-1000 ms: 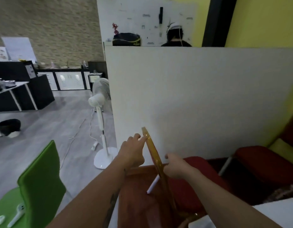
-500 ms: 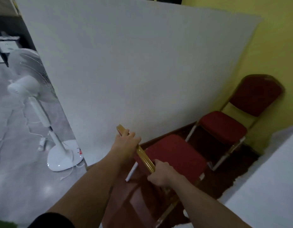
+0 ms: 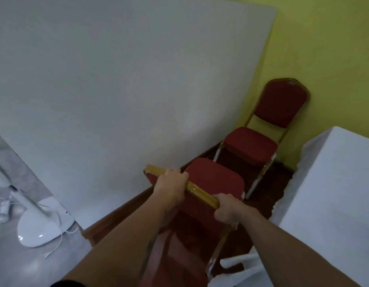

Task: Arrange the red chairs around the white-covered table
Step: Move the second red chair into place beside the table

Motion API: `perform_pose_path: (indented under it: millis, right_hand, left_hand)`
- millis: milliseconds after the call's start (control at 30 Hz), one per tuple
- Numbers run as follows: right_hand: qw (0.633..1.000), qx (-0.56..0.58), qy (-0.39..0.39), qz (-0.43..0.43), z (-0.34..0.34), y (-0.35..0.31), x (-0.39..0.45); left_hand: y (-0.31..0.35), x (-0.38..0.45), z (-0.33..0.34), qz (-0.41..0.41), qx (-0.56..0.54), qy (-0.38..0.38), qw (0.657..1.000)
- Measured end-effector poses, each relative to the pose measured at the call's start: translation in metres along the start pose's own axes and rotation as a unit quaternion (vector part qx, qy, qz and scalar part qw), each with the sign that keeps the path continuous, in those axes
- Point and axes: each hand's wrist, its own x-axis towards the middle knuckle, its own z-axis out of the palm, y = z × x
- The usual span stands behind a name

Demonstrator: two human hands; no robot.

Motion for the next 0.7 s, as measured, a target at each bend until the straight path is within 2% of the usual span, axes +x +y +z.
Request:
perform_pose_path:
  millis: [133, 300, 467, 600, 700]
  right_hand:
    - [0.999, 0.026, 0.002, 0.031, -0.023, 0.037, 0.003]
    - [0.997, 0.055, 0.036, 0.047, -0.033, 0.069, 0.004]
    - [0.988, 0.095, 0.081, 0.087, -0.029, 0.087, 0.006]
    - [0.974, 0.144, 0.128, 0.119, -0.022, 0.084, 0.006]
    - [0.962, 0.147, 0.168, 0.156, -0.018, 0.076, 0.002]
  left_hand:
    - [0.02, 0.019, -0.017, 0.06, 0.09, 0.002, 0.994]
    - [0.047, 0.043, -0.024, 0.121, 0.107, -0.04, 0.986]
    - [0.054, 0.074, -0.02, 0.176, 0.064, -0.137, 0.973]
    - [0.052, 0.098, -0.024, 0.222, 0.048, -0.232, 0.946]
    - [0.049, 0.109, -0.024, 0.27, 0.051, -0.268, 0.923]
